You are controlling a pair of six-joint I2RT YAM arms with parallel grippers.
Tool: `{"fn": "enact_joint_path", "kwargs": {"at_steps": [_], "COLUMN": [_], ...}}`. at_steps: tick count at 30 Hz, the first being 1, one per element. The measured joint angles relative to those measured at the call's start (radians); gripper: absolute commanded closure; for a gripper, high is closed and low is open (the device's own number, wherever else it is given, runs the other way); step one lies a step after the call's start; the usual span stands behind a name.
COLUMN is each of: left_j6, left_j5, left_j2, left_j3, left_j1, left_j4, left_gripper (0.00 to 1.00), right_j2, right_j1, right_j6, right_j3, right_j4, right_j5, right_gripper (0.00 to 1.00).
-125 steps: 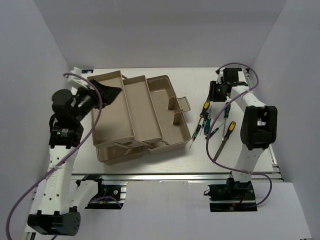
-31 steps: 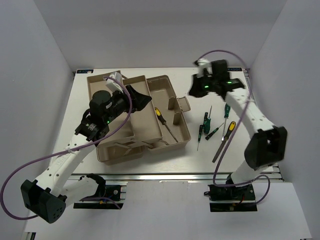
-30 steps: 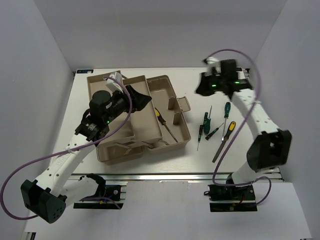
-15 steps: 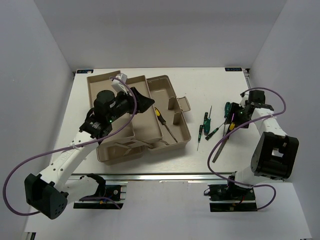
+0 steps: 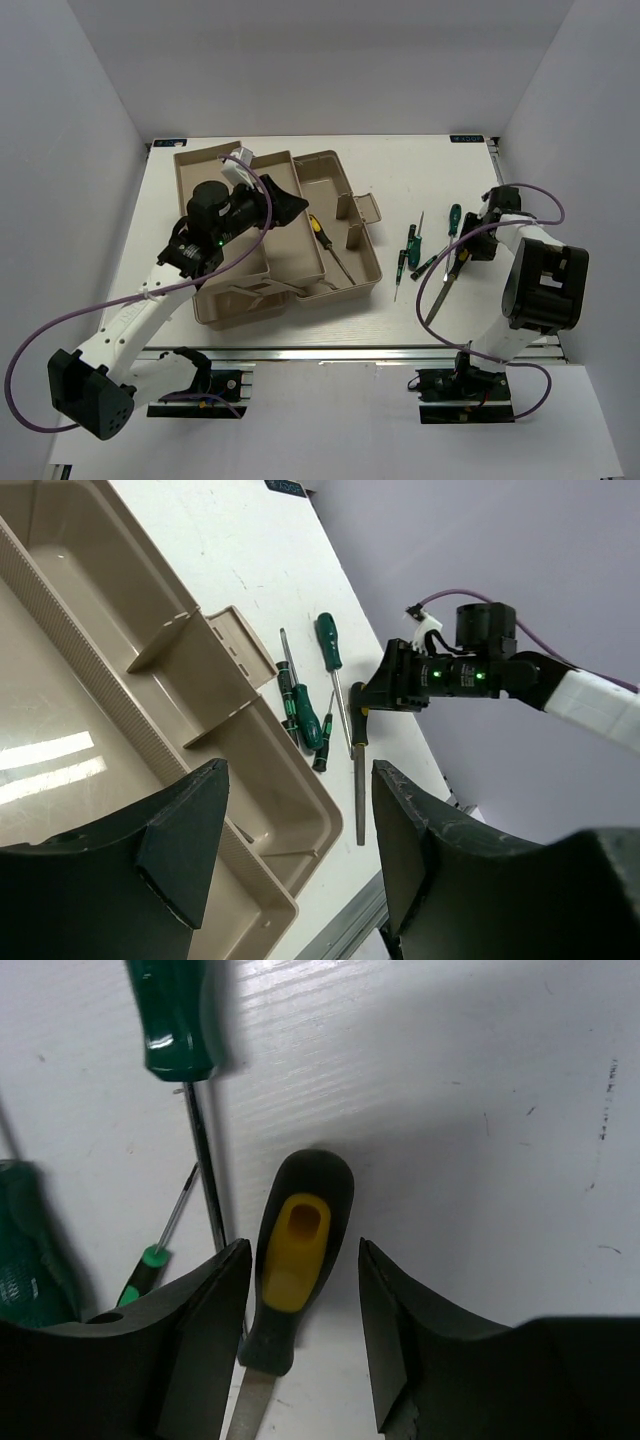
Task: Sort the tools into containers
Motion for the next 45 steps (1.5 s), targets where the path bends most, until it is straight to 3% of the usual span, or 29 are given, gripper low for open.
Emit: {"fn": "enact_joint_path", "kwargs": {"at_steps": [7,10,11,14,22,32,36,45], "left_j6": [-0.01,-0.016,-0.019,-0.026,-0.026,-0.014,-0.006,-0.003], "left_j5": [-0.016,-0.02,-0.021,-0.027,-0.035,-0.035,-0.037,-0.047], "left_j2": [-0.009,-0.01,-0.01,-0.011,-0.013,-0.045,-0.053,-0.059], "left_j3": [0.001,0.001,0.001,0.003,0.008,0.009,0.017,0.023], "left_j1": [-0.005,-0.006,-0.008,-0.013,-0.021,-0.026,-0.026,-0.026], "left_j4": [-0.036,-0.046,-0.05,-0.058,-0.074,-0.098,-0.113,-0.133], "left_gripper": [0.31,0.31,0.31,0.31,0.31,0.31,0.31,0.31], "right_j2": [0.062,0.068,0.069,0.071,0.082,0.12,0.117,0.085], "right_j1": [0.0,0.0,0.0,-0.003,-0.085,-0.108,-0.028,0.296], "right_j6": [0.034,0.062,0.069,0.094,0.114,-0.184,-0.247,-0.258], "right_j3": [-0.002,-0.002,-0.002,-0.002,0.076,0.512,0.542,0.634], "right_j4": [0.053,0.071,0.076,0.085,-0.04,-0.309,-0.365,-0.396], "right_j5": [0.043,0.072,0.074,0.084,-0.013,-0.47,-0.571,-0.654], "right_gripper": [0.49,0.67,0.81,0.99,1.0,1.0,1.0,1.0]}}
